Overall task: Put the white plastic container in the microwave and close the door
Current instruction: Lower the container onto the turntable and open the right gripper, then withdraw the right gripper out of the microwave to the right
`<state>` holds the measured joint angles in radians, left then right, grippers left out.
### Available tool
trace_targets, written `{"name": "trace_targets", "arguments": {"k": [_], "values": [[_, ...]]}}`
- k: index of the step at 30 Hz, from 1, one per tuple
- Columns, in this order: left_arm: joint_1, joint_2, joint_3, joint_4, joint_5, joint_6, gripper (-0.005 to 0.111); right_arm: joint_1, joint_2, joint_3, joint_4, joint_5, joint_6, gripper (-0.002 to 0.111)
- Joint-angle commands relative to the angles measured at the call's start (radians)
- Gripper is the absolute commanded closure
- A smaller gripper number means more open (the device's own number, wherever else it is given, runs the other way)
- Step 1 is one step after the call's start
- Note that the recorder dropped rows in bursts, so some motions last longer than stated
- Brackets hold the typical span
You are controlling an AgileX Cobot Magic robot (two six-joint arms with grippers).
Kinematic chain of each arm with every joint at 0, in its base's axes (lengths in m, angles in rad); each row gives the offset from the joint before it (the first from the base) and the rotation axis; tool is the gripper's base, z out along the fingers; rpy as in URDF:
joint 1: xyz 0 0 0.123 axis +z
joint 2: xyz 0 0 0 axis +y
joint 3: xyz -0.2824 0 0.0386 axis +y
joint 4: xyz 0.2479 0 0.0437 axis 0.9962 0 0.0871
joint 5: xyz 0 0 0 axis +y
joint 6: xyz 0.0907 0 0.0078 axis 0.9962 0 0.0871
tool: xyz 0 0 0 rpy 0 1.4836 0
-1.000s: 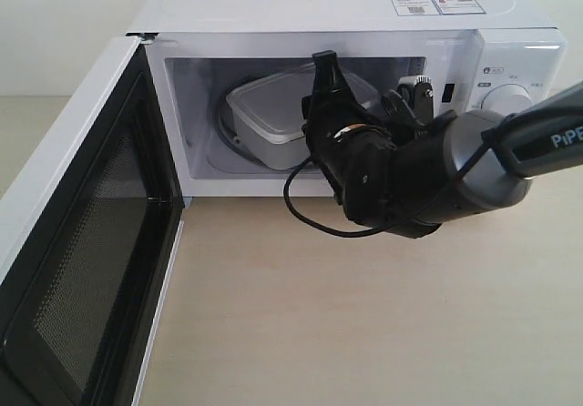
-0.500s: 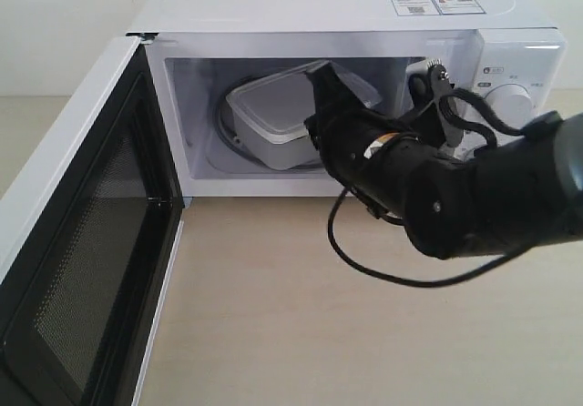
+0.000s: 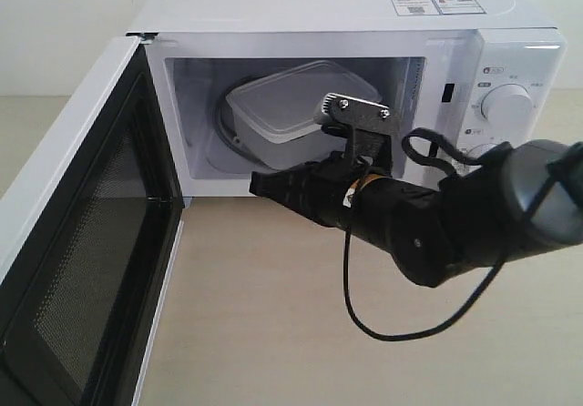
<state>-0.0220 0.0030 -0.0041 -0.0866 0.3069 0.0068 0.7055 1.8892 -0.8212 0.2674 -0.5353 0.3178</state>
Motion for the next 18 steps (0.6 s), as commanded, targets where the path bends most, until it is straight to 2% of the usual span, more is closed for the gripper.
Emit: {"name": "trace_targets", "arguments": {"k": [1, 9, 15, 18], "values": [[0.001, -0.003, 0.004, 0.000, 0.000, 0.001, 0.102, -0.038, 0.083, -0.105, 0.000, 0.006, -0.032, 0.108], [0.001, -0.003, 0.004, 0.000, 0.000, 0.001, 0.102, -0.081, 0.148, -0.218, 0.010, 0.047, -0.045, 0.108], [0.001, -0.003, 0.004, 0.000, 0.000, 0.001, 0.102, -0.089, 0.158, -0.239, 0.010, 0.033, -0.049, 0.108], [0.001, -0.003, 0.004, 0.000, 0.000, 0.001, 0.102, -0.091, 0.150, -0.239, 0.010, 0.086, -0.038, 0.108]]}}
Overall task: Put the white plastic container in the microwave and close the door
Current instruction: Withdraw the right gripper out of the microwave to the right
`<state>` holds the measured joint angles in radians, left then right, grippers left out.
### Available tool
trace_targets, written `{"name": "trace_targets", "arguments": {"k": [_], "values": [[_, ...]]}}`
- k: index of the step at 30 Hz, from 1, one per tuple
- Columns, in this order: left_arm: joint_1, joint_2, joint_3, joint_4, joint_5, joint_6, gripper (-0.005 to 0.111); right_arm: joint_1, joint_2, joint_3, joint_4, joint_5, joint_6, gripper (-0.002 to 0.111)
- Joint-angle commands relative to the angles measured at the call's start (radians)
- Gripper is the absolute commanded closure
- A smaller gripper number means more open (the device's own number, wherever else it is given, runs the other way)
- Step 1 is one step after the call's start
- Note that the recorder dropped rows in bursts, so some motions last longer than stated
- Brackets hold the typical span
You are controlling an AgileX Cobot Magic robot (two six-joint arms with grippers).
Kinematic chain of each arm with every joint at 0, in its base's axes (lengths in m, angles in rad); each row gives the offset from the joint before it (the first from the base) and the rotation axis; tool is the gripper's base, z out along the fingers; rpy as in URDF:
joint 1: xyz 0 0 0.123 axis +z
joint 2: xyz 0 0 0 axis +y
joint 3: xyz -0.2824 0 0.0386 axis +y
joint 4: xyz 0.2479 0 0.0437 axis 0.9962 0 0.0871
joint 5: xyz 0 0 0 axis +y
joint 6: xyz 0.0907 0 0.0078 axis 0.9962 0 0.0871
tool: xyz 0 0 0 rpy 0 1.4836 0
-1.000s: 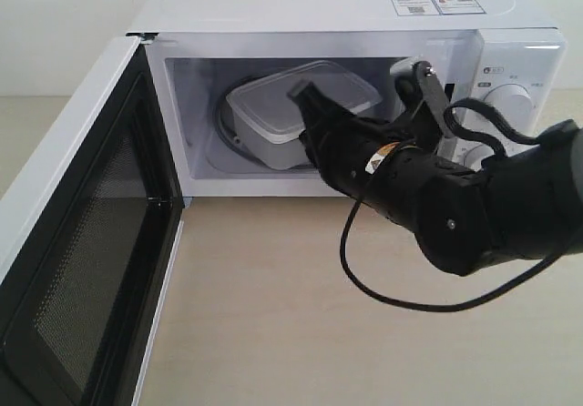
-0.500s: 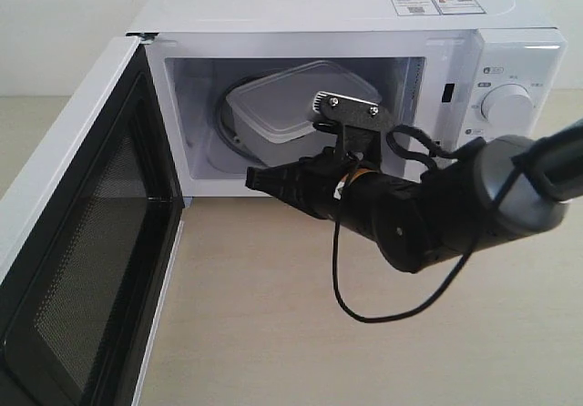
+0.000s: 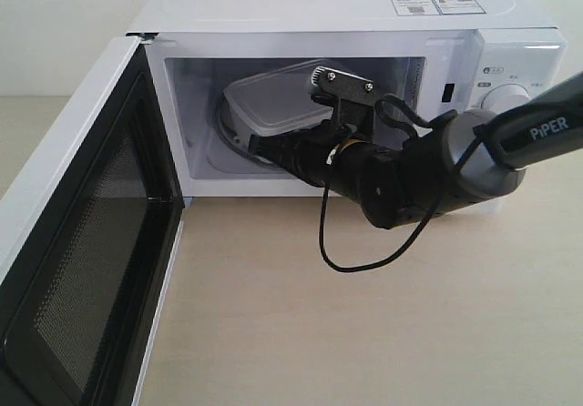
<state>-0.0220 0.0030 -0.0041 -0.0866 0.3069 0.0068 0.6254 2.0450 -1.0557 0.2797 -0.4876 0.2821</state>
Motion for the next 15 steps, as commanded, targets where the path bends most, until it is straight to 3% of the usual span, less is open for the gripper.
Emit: {"name": "trace_targets", "arguments": {"k": [1, 6, 15], "values": [[0.001, -0.003, 0.004, 0.000, 0.000, 0.001, 0.102, -0.008, -0.008, -0.003, -0.002, 0.079, -0.004, 0.108], [0.001, -0.003, 0.004, 0.000, 0.000, 0.001, 0.102, 0.004, -0.048, 0.010, -0.006, 0.252, -0.110, 0.108], [0.001, -0.003, 0.004, 0.000, 0.000, 0.001, 0.102, 0.013, -0.378, 0.407, -0.006, 0.078, -0.174, 0.108]]}}
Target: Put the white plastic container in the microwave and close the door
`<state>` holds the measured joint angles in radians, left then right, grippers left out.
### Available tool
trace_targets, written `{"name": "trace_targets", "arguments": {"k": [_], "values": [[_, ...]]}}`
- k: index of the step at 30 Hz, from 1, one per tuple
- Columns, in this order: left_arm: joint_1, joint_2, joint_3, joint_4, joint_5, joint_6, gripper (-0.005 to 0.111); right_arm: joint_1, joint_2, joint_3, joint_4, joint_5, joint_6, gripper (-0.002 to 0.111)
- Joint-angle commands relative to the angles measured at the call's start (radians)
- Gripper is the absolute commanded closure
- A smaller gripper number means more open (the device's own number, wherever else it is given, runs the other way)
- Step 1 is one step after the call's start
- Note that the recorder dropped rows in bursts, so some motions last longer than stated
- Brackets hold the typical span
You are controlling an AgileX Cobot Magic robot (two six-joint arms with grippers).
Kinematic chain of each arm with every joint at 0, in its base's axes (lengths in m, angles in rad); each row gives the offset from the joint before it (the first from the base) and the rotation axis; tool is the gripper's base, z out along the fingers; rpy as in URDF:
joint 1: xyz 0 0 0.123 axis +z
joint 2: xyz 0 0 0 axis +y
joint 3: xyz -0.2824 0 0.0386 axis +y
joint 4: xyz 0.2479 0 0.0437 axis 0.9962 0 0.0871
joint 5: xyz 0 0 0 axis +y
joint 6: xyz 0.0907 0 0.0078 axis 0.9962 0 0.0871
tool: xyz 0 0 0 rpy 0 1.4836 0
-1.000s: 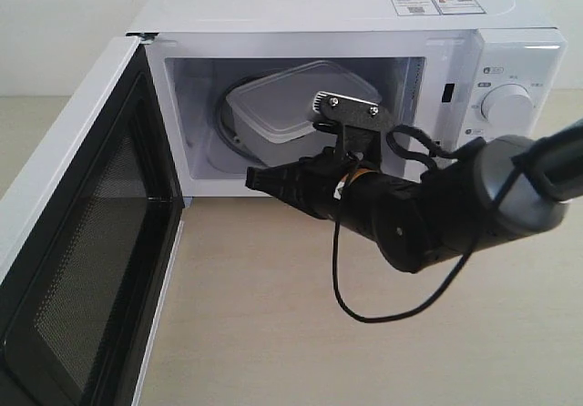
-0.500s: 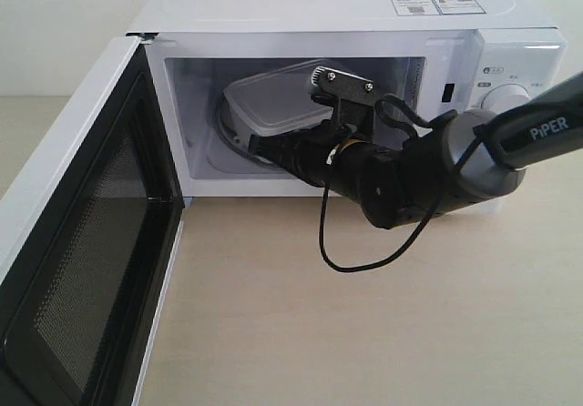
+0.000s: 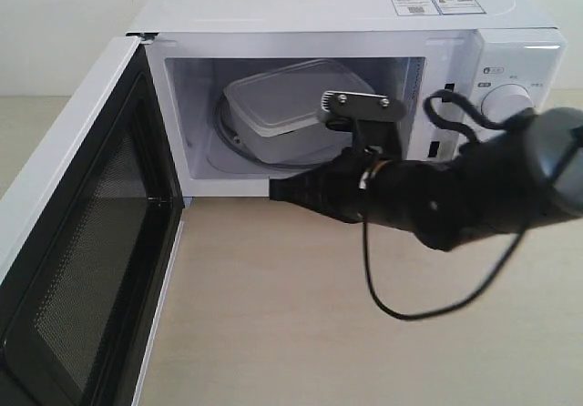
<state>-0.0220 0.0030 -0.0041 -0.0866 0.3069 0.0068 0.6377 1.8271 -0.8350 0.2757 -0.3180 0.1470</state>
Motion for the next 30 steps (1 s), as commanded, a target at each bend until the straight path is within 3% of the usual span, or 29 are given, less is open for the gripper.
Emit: {"name": "trace_targets", "arguments": {"k": [1, 7, 12, 16, 22, 25, 30], "values": [[0.001, -0.003, 0.004, 0.000, 0.000, 0.001, 0.102, -0.001, -0.209, 0.241, -0.002, -0.110, -0.043, 0.108], [0.001, -0.003, 0.004, 0.000, 0.000, 0.001, 0.102, -0.001, -0.487, 0.475, 0.019, -0.121, -0.164, 0.108], [0.001, -0.003, 0.004, 0.000, 0.000, 0.001, 0.102, -0.001, -0.705, 0.581, 0.190, -0.126, -0.344, 0.108], [0.001, -0.003, 0.004, 0.000, 0.000, 0.001, 0.102, -0.001, -0.876, 0.614, 0.459, -0.126, -0.642, 0.108], [0.001, -0.003, 0.004, 0.000, 0.000, 0.001, 0.102, -0.001, -1.074, 0.614, 1.050, -0.218, -1.249, 0.108], [0.001, -0.003, 0.004, 0.000, 0.000, 0.001, 0.102, -0.001, -1.148, 0.614, 1.213, -0.296, -1.338, 0.108], [0.001, -0.003, 0.004, 0.000, 0.000, 0.001, 0.102, -0.001, -1.215, 0.614, 1.218, -0.299, -1.337, 0.108]]}}
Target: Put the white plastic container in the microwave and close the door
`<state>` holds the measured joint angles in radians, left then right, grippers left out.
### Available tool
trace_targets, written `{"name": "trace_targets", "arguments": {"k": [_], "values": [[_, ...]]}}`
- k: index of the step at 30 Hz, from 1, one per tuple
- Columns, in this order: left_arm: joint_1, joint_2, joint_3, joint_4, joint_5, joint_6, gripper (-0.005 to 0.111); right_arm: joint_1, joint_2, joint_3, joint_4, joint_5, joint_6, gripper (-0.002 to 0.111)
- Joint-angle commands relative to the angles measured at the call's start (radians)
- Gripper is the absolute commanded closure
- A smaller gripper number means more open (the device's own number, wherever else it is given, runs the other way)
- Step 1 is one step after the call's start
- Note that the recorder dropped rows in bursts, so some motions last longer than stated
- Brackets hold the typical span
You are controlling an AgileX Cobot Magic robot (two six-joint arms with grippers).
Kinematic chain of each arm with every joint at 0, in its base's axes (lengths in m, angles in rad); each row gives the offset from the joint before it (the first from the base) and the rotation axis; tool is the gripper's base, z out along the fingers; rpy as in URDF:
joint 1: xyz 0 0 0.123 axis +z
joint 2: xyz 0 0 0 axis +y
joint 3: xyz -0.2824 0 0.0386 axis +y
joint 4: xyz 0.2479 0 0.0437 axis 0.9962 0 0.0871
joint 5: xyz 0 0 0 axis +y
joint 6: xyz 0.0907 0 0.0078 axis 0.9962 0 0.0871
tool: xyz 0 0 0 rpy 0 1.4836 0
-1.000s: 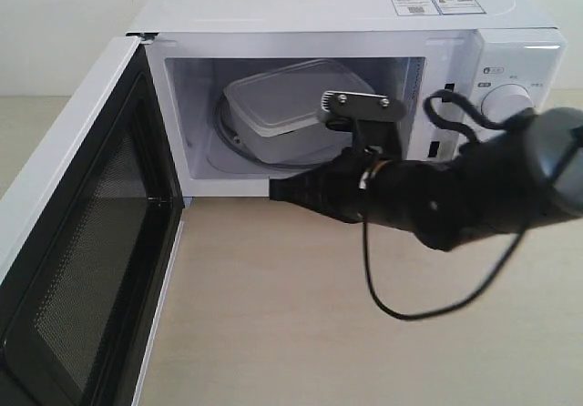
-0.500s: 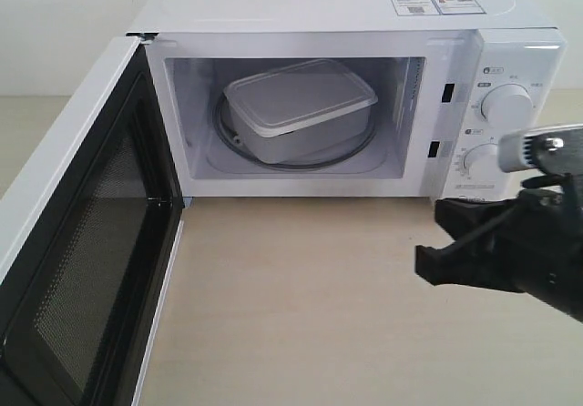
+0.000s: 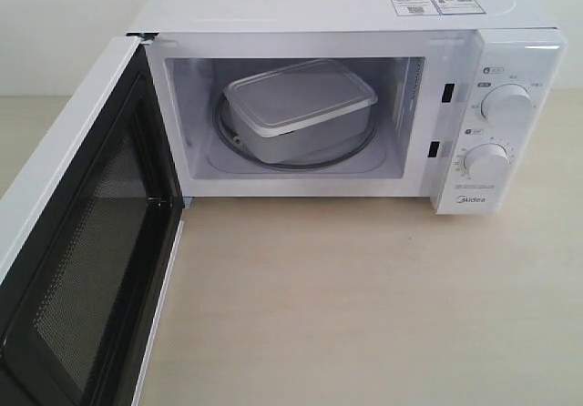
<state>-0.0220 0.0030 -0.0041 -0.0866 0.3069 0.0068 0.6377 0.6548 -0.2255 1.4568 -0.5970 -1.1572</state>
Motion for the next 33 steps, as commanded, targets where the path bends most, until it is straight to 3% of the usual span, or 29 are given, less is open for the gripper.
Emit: {"name": "trace_targets", "arguments": {"k": [1, 11, 13, 16, 17, 26, 33], "values": [[0.001, -0.003, 0.004, 0.000, 0.000, 0.001, 0.102, -0.001, -0.049, 0.004, 0.036, -0.020, -0.033, 0.108], [0.001, -0.003, 0.004, 0.000, -0.021, 0.001, 0.102, -0.001, -0.053, 0.004, 0.036, -0.023, -0.030, 0.108], [0.001, -0.003, 0.004, 0.000, -0.114, 0.001, 0.102, -0.001, -0.053, 0.004, 0.036, -0.023, -0.030, 0.108], [0.001, -0.003, 0.004, 0.000, -0.458, 0.001, 0.102, -0.001, -0.053, 0.004, 0.036, -0.023, -0.030, 0.108], [0.001, -0.003, 0.004, -0.003, -0.502, -0.001, 0.102, -0.001, -0.053, 0.004, 0.036, -0.023, -0.030, 0.108], [0.001, 0.061, -0.330, 0.001, -0.307, 0.067, 0.102, -0.001, -0.053, 0.004, 0.036, -0.023, -0.030, 0.108], [0.001, 0.136, -0.410, 0.001, -0.293, 0.189, 0.102, -0.001, -0.053, 0.004, 0.036, -0.023, -0.030, 0.108]]}}
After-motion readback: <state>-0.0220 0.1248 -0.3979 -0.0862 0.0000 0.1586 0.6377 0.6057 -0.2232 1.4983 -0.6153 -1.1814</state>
